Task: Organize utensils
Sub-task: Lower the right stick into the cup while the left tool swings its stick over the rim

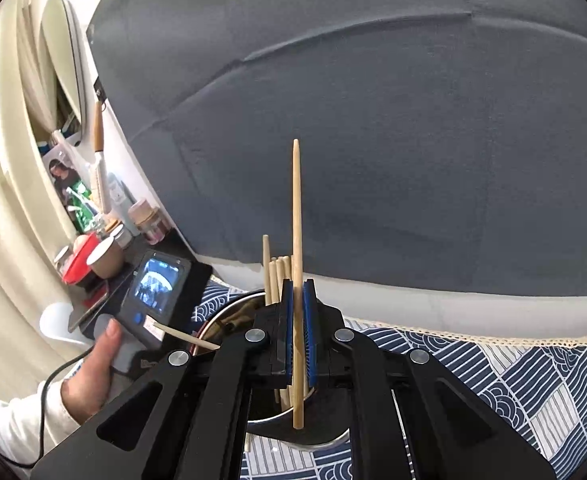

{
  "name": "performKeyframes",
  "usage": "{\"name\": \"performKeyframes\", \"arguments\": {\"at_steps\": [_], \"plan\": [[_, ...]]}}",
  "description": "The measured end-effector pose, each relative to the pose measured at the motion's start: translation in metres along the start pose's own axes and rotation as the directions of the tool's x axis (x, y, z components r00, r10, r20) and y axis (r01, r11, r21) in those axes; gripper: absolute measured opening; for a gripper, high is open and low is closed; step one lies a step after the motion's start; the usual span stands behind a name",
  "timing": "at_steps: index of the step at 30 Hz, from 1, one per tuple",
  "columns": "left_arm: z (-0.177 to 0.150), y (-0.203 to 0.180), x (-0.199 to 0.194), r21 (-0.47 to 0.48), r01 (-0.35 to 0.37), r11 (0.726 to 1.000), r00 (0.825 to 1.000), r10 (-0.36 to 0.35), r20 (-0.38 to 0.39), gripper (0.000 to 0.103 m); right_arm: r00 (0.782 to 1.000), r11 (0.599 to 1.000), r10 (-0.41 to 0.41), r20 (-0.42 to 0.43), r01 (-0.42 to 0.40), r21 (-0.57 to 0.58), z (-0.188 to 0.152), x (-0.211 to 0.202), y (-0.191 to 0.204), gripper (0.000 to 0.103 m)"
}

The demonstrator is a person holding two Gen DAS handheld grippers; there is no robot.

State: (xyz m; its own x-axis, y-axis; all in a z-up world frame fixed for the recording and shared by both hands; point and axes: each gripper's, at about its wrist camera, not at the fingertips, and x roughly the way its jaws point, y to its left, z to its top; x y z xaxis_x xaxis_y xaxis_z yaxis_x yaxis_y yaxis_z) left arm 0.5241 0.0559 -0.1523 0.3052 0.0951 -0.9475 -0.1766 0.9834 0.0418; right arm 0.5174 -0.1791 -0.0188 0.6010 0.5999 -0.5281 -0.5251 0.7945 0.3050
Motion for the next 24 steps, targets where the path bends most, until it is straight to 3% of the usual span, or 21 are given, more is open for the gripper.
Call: {"name": "performKeyframes", "arguments": {"at_steps": [3, 8, 9, 16, 18, 21, 23, 24], "plan": [[-0.002, 0.008, 0.002, -0.08, 0.084, 0.993, 0.995, -0.089, -0.053, 0.046, 1.0, 1.0, -0.002, -0.002, 0.002, 0.001, -0.001, 0.0, -0.001, 0.005], [-0.007, 0.016, 0.02, -0.147, 0.118, 0.982, 0.981, -0.138, -0.136, 0.045, 1.0, 1.0, 0.009, -0.006, -0.009, 0.008, -0.003, 0.003, 0.0, 0.005], [-0.009, 0.017, 0.028, -0.151, 0.101, 0.983, 0.978, -0.127, -0.167, 0.044, 1.0, 1.0, 0.013, -0.009, -0.013, 0.009, -0.003, 0.004, 0.001, 0.005], [-0.002, 0.004, 0.03, -0.096, -0.012, 0.995, 0.984, -0.006, -0.18, 0.038, 1.0, 1.0, 0.016, -0.01, -0.016, 0.004, -0.004, 0.006, 0.005, 0.005], [-0.001, 0.004, 0.03, -0.106, -0.018, 0.994, 0.984, -0.001, -0.179, 0.036, 1.0, 1.0, 0.019, -0.011, -0.019, 0.007, -0.004, 0.006, 0.005, 0.005], [0.002, 0.005, 0.031, -0.124, -0.026, 0.992, 0.983, 0.003, -0.182, 0.024, 1.0, 1.0, 0.021, -0.006, -0.021, 0.015, -0.005, 0.004, 0.006, 0.005], [0.005, 0.004, 0.032, -0.124, -0.011, 0.992, 0.981, -0.014, -0.195, 0.006, 1.0, 1.0, 0.02, -0.007, -0.02, 0.016, -0.005, 0.002, 0.006, 0.005], [0.009, 0.002, 0.034, -0.119, -0.002, 0.993, 0.98, -0.022, -0.199, 0.005, 1.0, 1.0, 0.018, -0.006, -0.018, 0.014, -0.005, 0.001, 0.006, 0.005]]}}
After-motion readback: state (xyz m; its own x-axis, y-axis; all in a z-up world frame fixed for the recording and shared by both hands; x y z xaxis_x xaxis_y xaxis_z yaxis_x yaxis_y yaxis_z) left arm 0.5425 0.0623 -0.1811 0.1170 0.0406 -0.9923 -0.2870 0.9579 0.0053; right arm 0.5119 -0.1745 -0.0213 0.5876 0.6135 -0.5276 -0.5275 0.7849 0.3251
